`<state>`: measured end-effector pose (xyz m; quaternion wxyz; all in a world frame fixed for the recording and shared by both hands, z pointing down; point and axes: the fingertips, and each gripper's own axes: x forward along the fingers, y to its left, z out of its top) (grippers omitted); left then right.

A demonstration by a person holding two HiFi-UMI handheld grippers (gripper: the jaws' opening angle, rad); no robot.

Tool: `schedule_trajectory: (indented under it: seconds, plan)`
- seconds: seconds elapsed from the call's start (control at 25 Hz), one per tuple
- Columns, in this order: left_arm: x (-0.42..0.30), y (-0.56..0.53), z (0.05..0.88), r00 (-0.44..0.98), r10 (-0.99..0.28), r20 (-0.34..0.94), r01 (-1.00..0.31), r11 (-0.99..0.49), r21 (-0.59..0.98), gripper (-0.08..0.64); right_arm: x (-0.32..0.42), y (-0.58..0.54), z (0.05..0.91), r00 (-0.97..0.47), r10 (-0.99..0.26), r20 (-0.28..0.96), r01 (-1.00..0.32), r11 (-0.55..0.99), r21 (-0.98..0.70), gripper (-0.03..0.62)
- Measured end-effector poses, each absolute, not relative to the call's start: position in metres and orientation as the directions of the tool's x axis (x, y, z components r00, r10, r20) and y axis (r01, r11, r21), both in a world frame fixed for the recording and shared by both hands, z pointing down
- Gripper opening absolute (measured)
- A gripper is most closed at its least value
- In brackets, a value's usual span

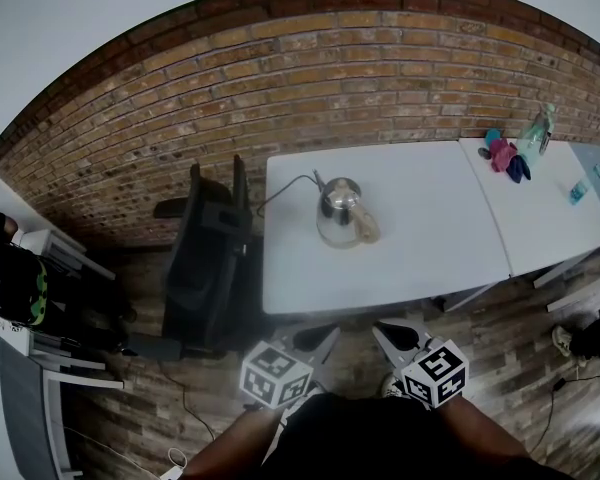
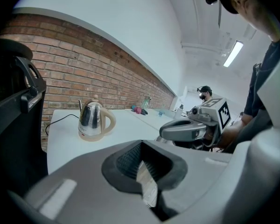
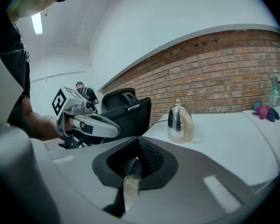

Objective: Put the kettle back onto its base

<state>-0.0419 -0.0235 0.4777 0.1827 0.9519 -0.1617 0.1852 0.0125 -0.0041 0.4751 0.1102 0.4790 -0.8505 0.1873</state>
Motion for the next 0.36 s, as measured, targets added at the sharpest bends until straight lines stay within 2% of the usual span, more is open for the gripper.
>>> schedule_trajectory:
  seconds: [0.36]
  plan:
    - [-0.0414,-0.0264,0.4806,0.878,-0.243,0.412,-0.381,-0.876,0.295,0.000,0.0147,-0.0063,0.4760,-0.512,-0.779,0.362,-0.859,0.464,-0.217,0.025]
